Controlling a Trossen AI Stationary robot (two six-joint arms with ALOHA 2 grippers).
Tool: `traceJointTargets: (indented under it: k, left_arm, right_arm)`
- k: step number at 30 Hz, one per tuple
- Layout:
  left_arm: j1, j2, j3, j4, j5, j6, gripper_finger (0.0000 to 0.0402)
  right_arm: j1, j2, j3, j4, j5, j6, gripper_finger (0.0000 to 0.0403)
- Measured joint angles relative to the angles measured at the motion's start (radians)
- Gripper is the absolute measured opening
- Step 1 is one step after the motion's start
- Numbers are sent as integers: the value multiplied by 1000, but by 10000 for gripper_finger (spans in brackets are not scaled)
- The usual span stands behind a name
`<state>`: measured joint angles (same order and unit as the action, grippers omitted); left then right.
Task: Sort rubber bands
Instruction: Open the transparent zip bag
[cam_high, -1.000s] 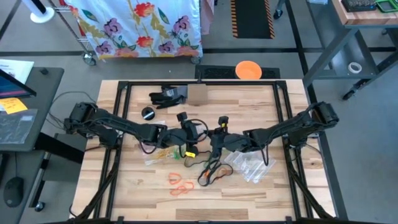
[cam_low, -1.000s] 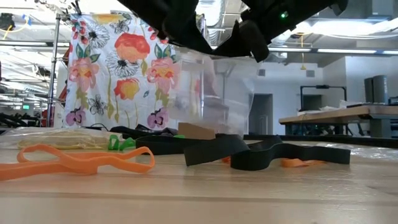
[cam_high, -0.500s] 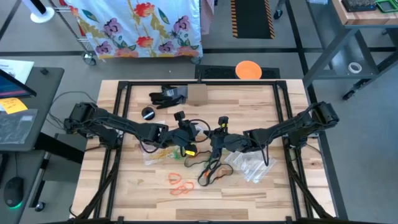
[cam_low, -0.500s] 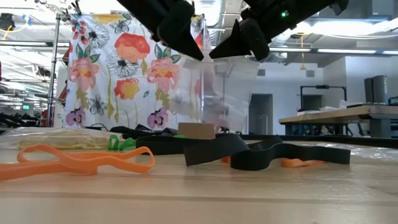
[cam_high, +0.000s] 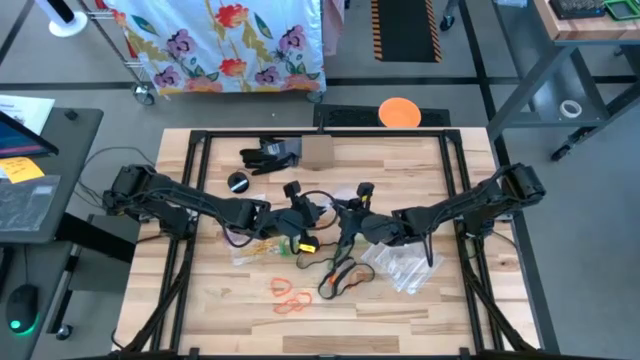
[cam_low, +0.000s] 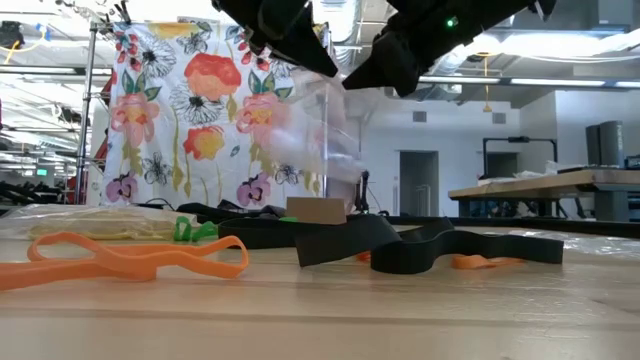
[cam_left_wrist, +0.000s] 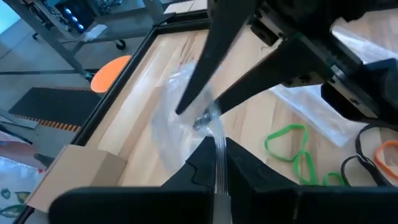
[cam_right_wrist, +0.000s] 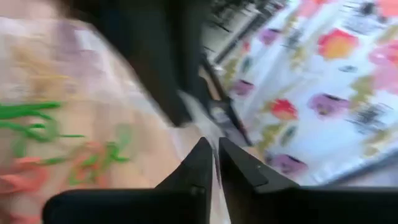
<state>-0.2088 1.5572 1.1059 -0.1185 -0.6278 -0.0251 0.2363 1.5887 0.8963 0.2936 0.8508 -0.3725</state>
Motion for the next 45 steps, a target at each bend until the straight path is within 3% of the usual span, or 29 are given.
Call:
traceJointTargets:
  k: [8, 15, 26, 37, 45]
  left_arm:
    - [0, 0, 0, -5, -8, -25, 6]
    - [-2, 0, 0, -7, -32, -44, 5]
    - [-7, 0, 0, -27, -51, -70, 6]
    - [-8, 0, 0, -28, -69, -70, 7]
    - [-8, 0, 0, -26, -70, -70, 8]
  right_arm:
    - [-17, 0, 0, 0, 8, -3, 122]
    - [-23, 0, 0, -29, 125, 5, 163]
    - [-23, 1, 0, -85, 247, 10, 153]
    - [-23, 1, 0, -125, 300, 36, 134]
    - [-22, 1, 0, -132, 324, 59, 73]
